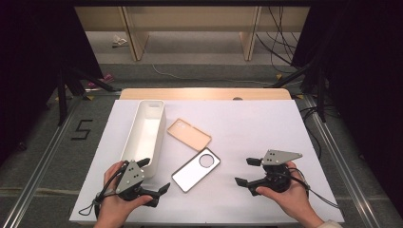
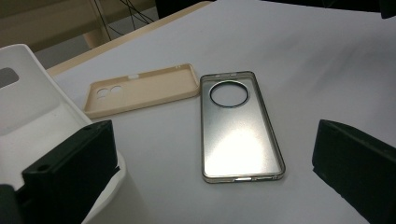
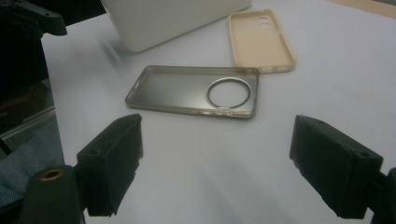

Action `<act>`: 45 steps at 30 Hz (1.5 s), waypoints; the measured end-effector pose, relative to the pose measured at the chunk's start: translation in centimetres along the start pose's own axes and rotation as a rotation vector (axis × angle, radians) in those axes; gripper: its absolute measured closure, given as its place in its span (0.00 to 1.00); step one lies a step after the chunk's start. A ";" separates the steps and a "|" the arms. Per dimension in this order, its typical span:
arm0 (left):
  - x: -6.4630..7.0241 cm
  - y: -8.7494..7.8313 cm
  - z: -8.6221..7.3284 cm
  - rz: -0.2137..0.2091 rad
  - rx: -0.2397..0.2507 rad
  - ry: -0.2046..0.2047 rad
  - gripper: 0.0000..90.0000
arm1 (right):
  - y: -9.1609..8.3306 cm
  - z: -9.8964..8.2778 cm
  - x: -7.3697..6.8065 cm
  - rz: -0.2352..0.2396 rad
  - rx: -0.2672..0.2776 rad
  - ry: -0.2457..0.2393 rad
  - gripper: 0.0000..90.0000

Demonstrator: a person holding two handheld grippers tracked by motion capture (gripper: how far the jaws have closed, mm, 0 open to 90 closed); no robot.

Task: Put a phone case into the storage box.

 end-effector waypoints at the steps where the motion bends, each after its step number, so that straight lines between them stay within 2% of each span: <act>1: 0.0 0.0 0.0 0.000 -0.001 -0.001 0.00 | 0.1 0.0 -0.1 0.002 0.000 0.000 0.21; 8: -0.1 0.1 0.0 0.002 -0.001 -0.009 0.00 | 0.4 0.1 -0.2 0.001 -0.004 -0.001 0.28; 10: -0.1 0.0 -0.1 0.002 0.000 -0.009 0.00 | 0.6 0.1 -0.2 -0.007 -0.016 -0.020 0.38; 12: -0.1 0.0 -0.1 0.005 -0.001 -0.005 0.00 | 0.9 0.3 -0.5 -0.006 -0.031 -0.038 0.53; 16: -0.1 -0.1 0.0 0.007 0.001 -0.003 0.00 | 2.3 0.3 -1.8 0.055 -0.086 -0.082 0.79; 19: 0.2 0.0 0.0 0.002 -0.004 0.007 0.00 | 3.8 0.6 -3.2 0.093 -0.135 -0.109 0.94; 21: 0.2 -0.1 0.0 0.000 -0.005 0.008 0.00 | 5.2 1.0 -4.2 0.122 -0.164 -0.128 1.00; 27: 0.1 -0.1 -0.1 -0.003 -0.003 0.003 0.01 | 9.2 1.3 -6.6 0.176 -0.252 -0.161 1.00; 28: 0.1 -0.1 -0.1 -0.003 -0.003 0.003 0.01 | 9.2 1.3 -6.6 0.176 -0.252 -0.161 1.00; 29: 0.2 -0.1 -0.1 -0.003 -0.005 0.004 0.01 | 10.4 1.4 -7.1 0.179 -0.273 -0.167 1.00; 30: 0.2 -0.1 -0.1 -0.003 -0.005 0.004 0.01 | 10.4 1.4 -7.1 0.179 -0.273 -0.167 1.00; 31: 0.2 -0.1 -0.1 -0.003 -0.005 0.005 0.01 | 11.6 1.5 -7.3 0.176 -0.291 -0.174 1.00; 35: 0.1 -0.2 -0.2 -0.003 -0.005 0.004 0.01 | 13.2 1.9 -7.3 0.165 -0.310 -0.164 1.00; 42: 0.3 -0.1 -0.1 -0.013 -0.003 0.002 0.01 | 14.9 1.8 -7.5 0.161 -0.341 -0.163 1.00; 45: 0.3 -0.1 -0.2 -0.013 -0.004 0.003 0.01 | 15.5 1.3 -7.5 0.156 -0.373 -0.155 1.00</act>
Point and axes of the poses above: each handheld gripper's, and its own axes: y roughly forward along the jaws, z roughly out of its top, x roughly to its right, the point moved 10 cm from there along y, roughly forward along the jaws, and after that the axes turned 4 degrees about -y, right-handed, at the moved point
